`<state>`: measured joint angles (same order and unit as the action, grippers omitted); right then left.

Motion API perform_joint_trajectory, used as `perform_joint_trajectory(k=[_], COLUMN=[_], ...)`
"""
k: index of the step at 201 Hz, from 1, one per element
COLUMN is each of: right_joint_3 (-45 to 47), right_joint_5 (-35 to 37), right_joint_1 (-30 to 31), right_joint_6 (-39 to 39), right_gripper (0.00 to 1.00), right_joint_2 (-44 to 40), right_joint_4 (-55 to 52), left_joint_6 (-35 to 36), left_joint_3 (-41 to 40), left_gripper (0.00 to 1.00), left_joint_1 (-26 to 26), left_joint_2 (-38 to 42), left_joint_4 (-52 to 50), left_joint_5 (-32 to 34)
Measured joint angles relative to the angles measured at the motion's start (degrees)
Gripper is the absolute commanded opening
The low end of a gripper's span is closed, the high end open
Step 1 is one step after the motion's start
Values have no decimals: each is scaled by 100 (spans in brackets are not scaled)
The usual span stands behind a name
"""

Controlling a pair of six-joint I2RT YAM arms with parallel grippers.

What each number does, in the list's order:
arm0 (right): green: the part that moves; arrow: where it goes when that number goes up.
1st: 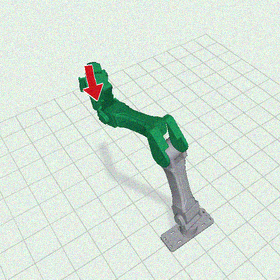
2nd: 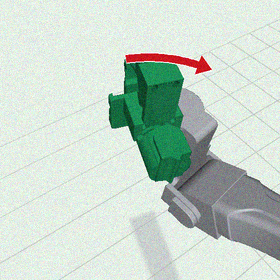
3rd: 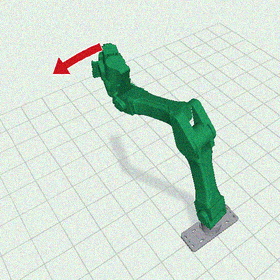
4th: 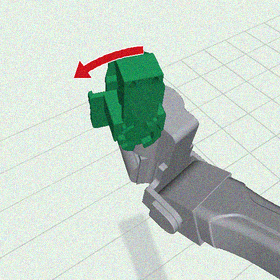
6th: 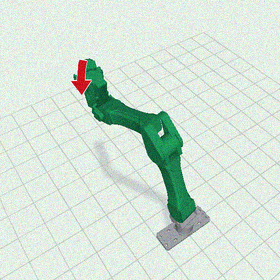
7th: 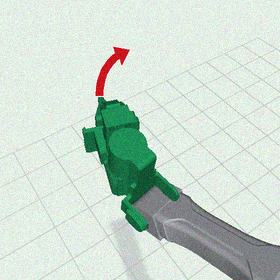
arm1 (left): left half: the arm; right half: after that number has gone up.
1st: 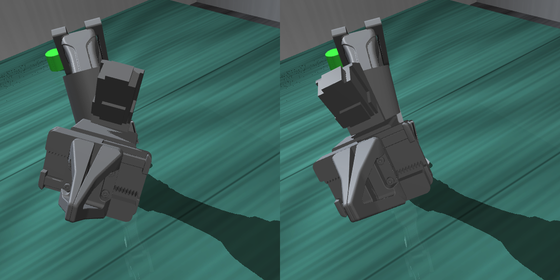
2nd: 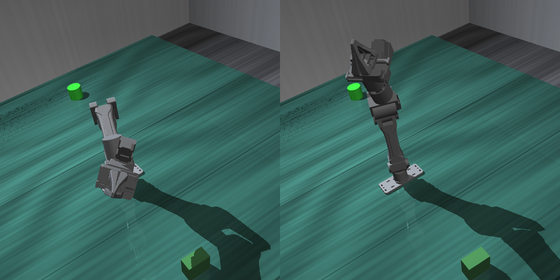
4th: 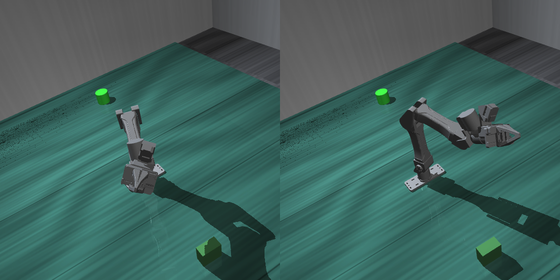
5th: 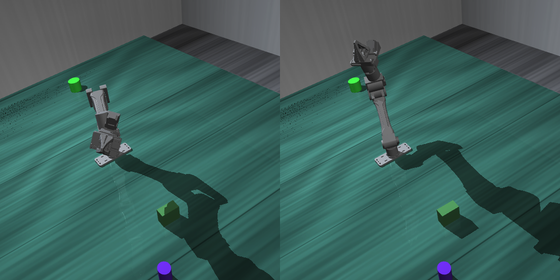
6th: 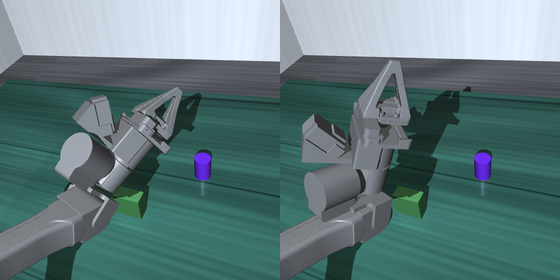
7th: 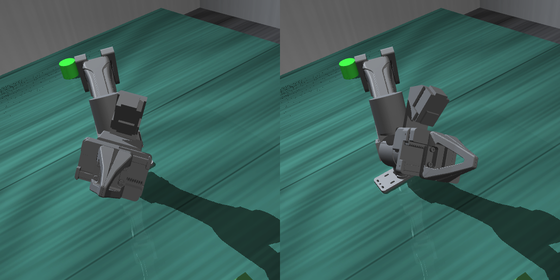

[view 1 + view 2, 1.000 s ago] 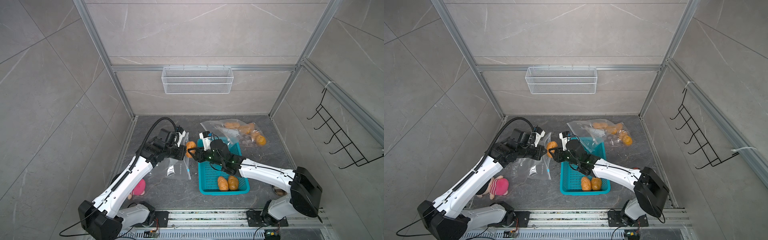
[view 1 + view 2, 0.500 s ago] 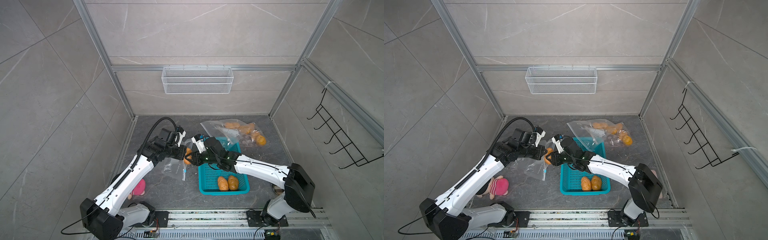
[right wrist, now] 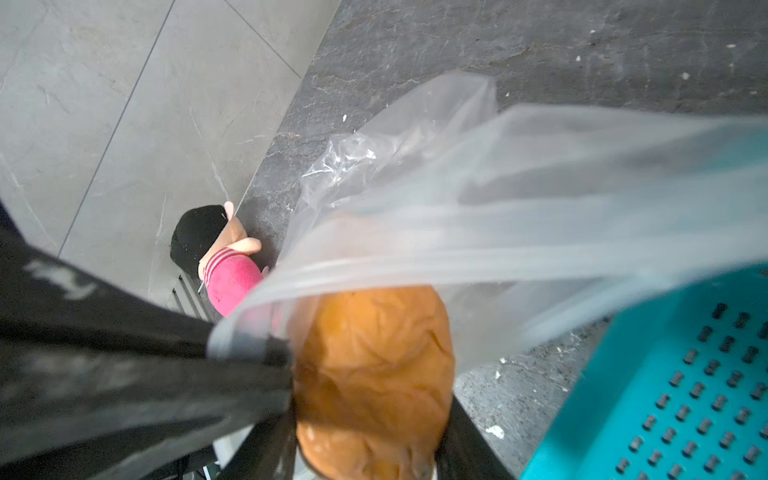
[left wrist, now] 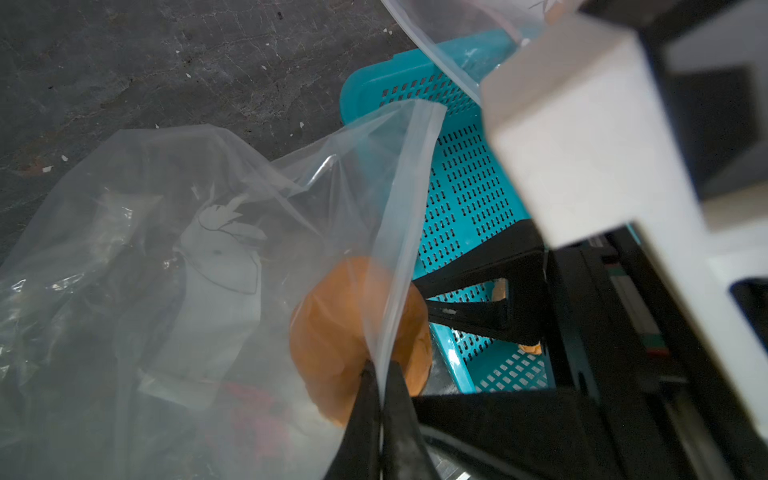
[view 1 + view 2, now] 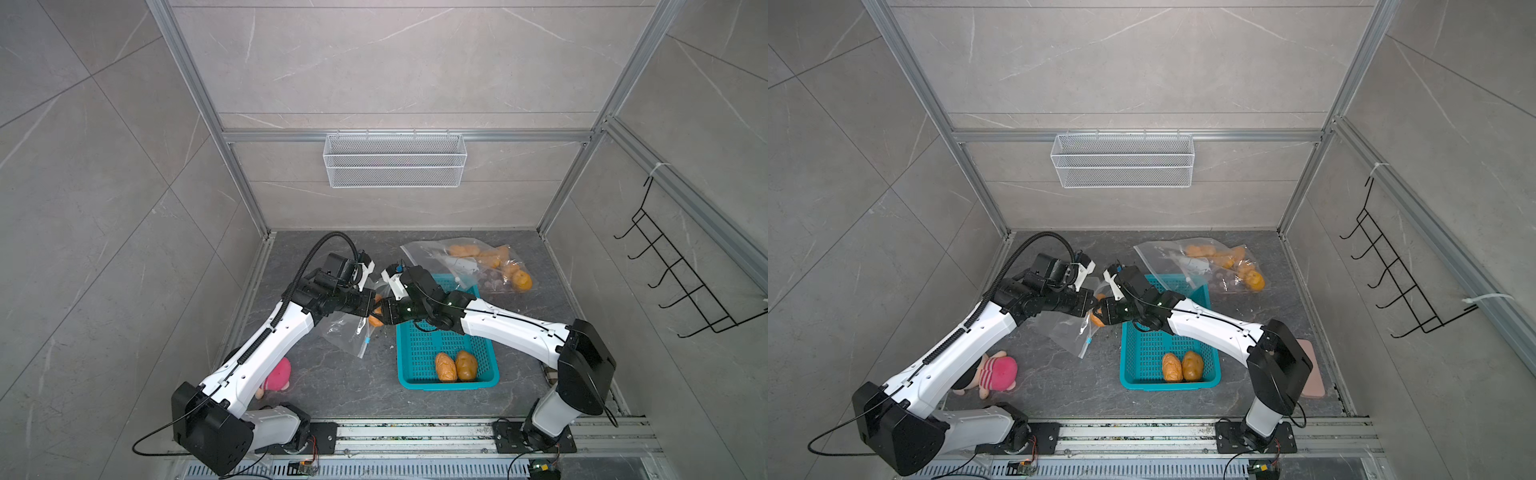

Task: Put the potatoes into a zipper bag and zip it
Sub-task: Place the potato into the zipper food storage bag.

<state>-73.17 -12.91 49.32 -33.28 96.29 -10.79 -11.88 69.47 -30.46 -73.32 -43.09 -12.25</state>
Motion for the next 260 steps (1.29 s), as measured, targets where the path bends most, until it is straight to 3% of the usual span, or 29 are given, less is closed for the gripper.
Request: perform_joint_trajectory(k=[59, 100, 151, 198, 260], right_joint_3=[-210, -258, -254, -61, 155], right_joint_5=[-46, -179, -122, -103, 162], right_joint_1=[-326, -326, -328, -350, -402], right_joint_6=[-772, -1080, -1062, -793, -496], right_gripper=[52, 66, 67, 53, 21], right_joint_2=[26, 122, 81, -326, -533], right_joint_4=[173, 175, 131, 101, 63], left_joint_6=[13, 13, 13, 15, 15], left_joint_3=[0, 0, 0, 2, 0], left_gripper=[0, 0, 0, 0, 0], left_joint_1=[-68, -68, -68, -68, -68], left_joint_2=[-24, -24, -24, -24, -22], left_joint_4=[-168, -190, -192, -192, -192], left_joint_5=[-236, -286, -262, -179, -140])
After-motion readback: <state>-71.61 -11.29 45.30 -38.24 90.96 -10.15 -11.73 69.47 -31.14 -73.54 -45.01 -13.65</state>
